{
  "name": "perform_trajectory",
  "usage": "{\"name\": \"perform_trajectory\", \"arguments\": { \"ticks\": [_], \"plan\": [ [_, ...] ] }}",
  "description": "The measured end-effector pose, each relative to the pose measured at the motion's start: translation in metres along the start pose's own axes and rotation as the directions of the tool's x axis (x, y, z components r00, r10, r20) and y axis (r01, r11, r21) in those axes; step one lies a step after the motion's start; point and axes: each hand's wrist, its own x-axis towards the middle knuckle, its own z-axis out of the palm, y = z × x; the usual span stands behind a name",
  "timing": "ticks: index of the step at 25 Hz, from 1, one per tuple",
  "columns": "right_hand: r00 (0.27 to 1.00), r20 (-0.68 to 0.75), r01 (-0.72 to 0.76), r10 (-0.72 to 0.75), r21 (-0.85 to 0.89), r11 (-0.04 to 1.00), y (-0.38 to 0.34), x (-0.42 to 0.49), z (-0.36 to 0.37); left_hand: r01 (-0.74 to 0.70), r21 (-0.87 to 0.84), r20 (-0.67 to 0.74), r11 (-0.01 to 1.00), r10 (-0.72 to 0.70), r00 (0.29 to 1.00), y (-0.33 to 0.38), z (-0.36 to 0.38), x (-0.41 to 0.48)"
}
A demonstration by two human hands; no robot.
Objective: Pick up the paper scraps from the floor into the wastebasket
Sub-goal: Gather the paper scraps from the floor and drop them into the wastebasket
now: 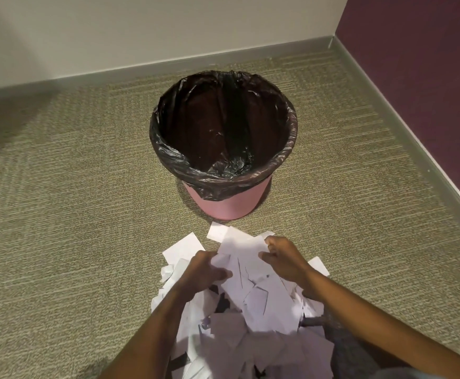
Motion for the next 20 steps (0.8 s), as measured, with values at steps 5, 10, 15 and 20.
{"name": "perform_trajectory", "arguments": {
  "ticks": [5,10,15,20],
  "plan": [
    [0.996,-0.072,0.051,-0.045,0.084,0.995,-0.018,-0.017,-0.029,0.001,-0.109,0.104,0.994,0.011,0.995,0.007,-0.023,-0.006],
    [0.974,0.048,0.224,-0.221,-0.071,0.972,-0.060,-0.039,-0.069,-0.016,-0.065,0.173,0.998,0.027,0.985,0.033,-0.042,-0.024],
    [0.924,0.124,0.325,-0.361,0.243,0.914,-0.125,-0.075,-0.135,-0.095,0.029,0.234,0.995,0.086,0.968,0.101,-0.084,-0.065],
    [0.909,-0.203,0.411,-0.363,0.577,0.706,-0.179,-0.085,-0.177,-0.270,-0.046,0.051,0.962,0.272,0.961,0.183,-0.158,-0.130]
  ]
}}
